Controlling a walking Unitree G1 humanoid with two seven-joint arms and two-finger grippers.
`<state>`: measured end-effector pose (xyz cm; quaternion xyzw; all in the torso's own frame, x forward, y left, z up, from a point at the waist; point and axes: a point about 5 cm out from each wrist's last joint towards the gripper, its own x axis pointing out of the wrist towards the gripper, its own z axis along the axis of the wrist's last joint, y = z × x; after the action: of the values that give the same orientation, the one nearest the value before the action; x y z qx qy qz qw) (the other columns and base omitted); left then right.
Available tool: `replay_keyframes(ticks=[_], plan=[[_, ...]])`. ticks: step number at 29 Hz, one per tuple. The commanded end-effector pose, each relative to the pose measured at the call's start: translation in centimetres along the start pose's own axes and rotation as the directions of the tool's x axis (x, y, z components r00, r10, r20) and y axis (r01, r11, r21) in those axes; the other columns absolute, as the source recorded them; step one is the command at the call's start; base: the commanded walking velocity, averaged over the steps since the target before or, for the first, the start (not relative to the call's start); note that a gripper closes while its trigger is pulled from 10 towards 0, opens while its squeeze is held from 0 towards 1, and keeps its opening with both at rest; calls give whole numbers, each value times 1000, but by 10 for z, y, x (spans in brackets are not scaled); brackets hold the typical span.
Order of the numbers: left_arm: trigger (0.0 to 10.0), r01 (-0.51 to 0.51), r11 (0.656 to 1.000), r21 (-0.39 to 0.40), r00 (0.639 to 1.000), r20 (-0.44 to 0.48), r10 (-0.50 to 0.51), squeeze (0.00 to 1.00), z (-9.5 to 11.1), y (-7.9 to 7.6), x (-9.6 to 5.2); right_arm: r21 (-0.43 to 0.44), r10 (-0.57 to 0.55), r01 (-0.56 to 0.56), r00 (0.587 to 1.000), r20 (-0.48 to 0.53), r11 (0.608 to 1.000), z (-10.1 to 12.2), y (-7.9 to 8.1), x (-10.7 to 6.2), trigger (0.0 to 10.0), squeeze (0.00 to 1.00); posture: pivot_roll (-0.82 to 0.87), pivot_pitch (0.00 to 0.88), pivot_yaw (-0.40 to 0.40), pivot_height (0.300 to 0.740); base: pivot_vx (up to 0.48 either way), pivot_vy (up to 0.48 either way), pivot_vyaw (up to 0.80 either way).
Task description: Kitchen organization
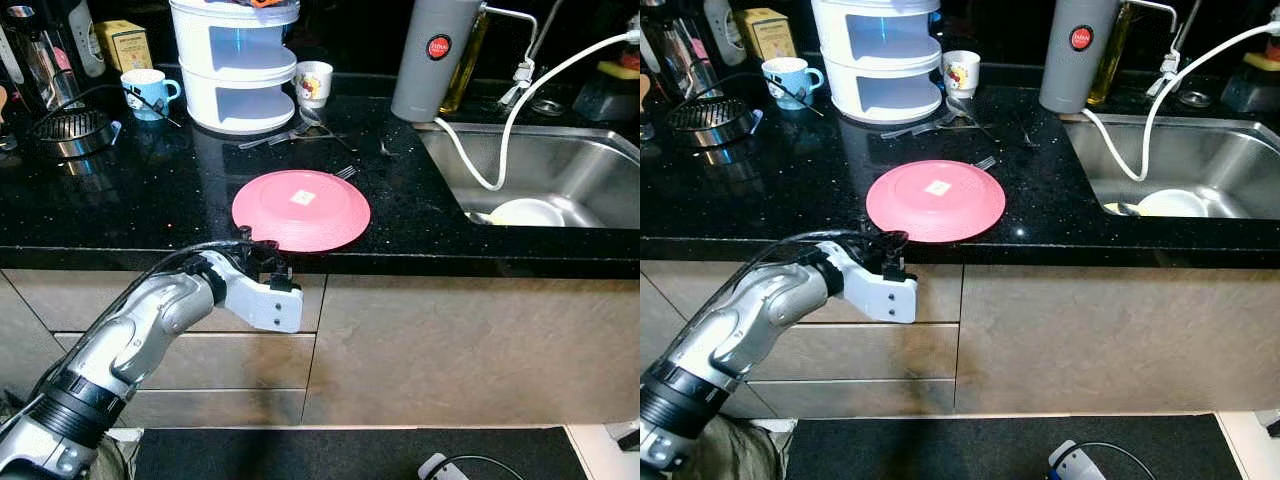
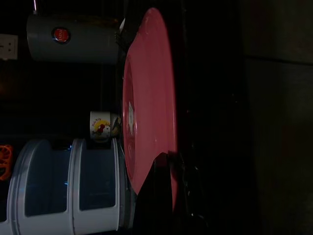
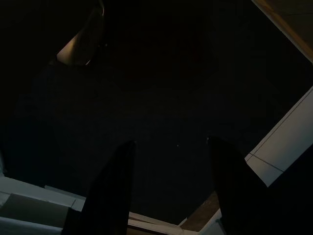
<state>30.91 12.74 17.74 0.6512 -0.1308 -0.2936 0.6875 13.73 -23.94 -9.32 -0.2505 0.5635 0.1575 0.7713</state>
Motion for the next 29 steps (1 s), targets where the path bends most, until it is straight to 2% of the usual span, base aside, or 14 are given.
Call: replay_keyframes(ticks=[1,8,10,11,13,14,15,17,18,20,21,25,27,29], plan=[[0,32,999,-1,999,-15,-32,0,-3,-8,1,2,7,-7,1000,-3,1000,-1,2,0,10000,0,-2,22,-22,740,0,0,0],[0,-43,999,1,999,-5,43,0,-1,4,2,1,8,-8,1000,-2,1000,0,1,0,10000,0,-2,20,-23,740,0,0,0],[0,-154,988,5,988,-3,154,0,-1,23,1,0,8,-8,1000,0,1000,0,1,0,10000,0,-1,19,-22,740,0,0,0],[0,-154,988,5,988,-3,154,0,-1,23,1,0,8,-8,1000,0,1000,0,1,0,10000,0,-1,19,-22,740,0,0,0],[0,-316,949,4,949,-12,316,0,-3,56,-4,-1,5,-5,1000,5,1000,0,1,0,10000,0,0,18,-25,740,0,0,0],[0,-353,936,1,936,-13,353,0,-3,63,-6,-1,3,-3,1000,6,1000,0,1,0,10000,0,0,18,-25,740,0,0,0],[0,-353,936,1,936,-13,353,0,-3,63,-6,-1,3,-3,1000,6,1000,0,1,0,10000,0,0,18,-25,740,0,0,0],[0,-433,901,-4,901,-18,433,0,-5,80,-10,2,-6,6,1000,12,1000,1,0,0,10000,0,0,16,-25,740,0,0,0],[0,-433,901,-4,901,-18,433,0,-5,80,-10,2,-6,6,1000,12,1000,1,0,0,10000,0,0,16,-25,740,0,0,0],[0,-506,862,-29,863,-14,506,0,-5,95,-15,6,-22,21,1000,21,1000,2,-1,0,10000,0,-2,13,-27,740,0,0,0],[0,-506,862,-29,863,-14,506,0,-5,95,-15,6,-22,21,1000,21,1000,2,-1,0,10000,0,-2,13,-27,740,0,0,0],[0,-588,806,-65,808,-4,589,0,-3,112,-21,12,-65,65,997,40,998,3,-4,0,10000,0,-4,8,-26,740,0,0,0],[0,-596,799,-78,802,-3,598,0,-3,113,-21,16,-73,72,996,43,997,3,-5,-1,10000,0,-5,8,-25,740,0,0,0],[0,-626,761,-171,773,-1,635,0,0,120,-23,34,-100,99,994,52,995,4,-6,-1,10000,0,-4,7,-25,740,0,0,0]])
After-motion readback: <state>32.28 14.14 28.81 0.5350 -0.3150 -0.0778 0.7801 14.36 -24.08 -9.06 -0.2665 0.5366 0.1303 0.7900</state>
